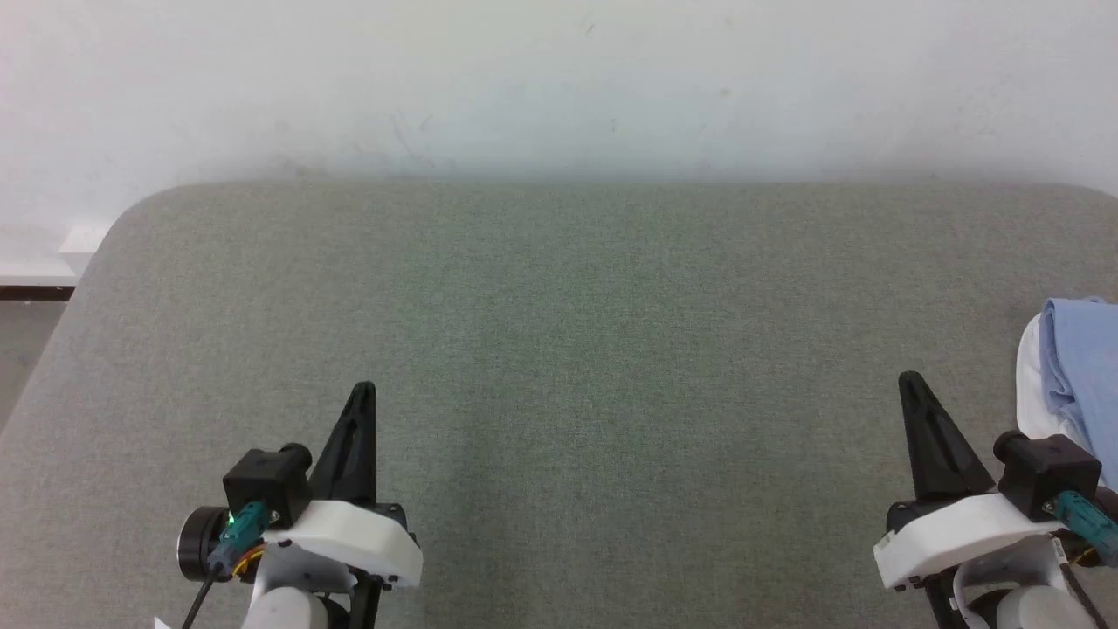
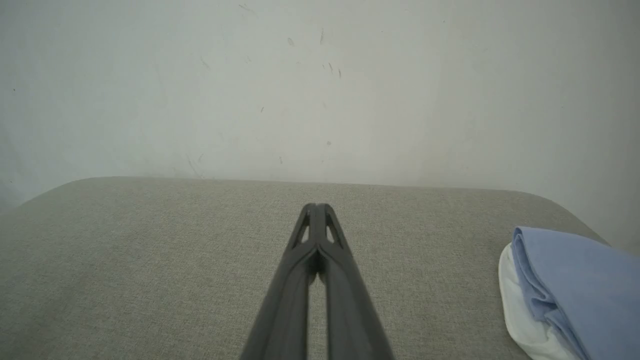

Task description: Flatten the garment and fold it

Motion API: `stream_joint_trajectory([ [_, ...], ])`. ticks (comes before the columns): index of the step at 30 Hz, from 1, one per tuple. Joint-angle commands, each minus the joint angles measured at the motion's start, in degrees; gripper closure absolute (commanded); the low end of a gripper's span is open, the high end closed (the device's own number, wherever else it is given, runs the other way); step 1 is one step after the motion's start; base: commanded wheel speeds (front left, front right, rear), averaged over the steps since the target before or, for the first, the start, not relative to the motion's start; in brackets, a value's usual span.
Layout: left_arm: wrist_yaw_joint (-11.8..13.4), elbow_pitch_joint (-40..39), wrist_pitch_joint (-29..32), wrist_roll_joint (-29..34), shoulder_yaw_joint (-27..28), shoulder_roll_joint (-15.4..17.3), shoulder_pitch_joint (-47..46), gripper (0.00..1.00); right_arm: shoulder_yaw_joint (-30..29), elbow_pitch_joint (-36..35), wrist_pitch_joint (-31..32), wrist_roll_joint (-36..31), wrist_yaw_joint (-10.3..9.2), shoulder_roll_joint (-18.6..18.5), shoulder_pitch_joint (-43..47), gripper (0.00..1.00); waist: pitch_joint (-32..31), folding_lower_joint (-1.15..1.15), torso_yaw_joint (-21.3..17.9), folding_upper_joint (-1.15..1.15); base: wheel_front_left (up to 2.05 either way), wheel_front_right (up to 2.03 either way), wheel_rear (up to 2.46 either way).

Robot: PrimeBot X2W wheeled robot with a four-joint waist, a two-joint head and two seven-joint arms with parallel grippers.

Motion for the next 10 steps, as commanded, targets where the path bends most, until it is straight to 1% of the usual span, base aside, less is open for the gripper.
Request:
stream_joint_trajectory([
  [1,0.3,-0.7,0.4,0.8,0.3,-0.1,1.2,1.00,0.3,-0.5,0.4,-0.6,-0.04,0.1,0.2,1.00,0.0,0.00,0.0,0.00,0.00,0.00,0.00],
  [10,0.5,-1.7,1.4,1.8,0.5,-0.1,1.5,1.00,0.6,-1.0,1.2,-1.3,-0.05,0.1,0.2,1.00,0.0,0.00,-0.3,0.00,0.00,0.00,0.00],
])
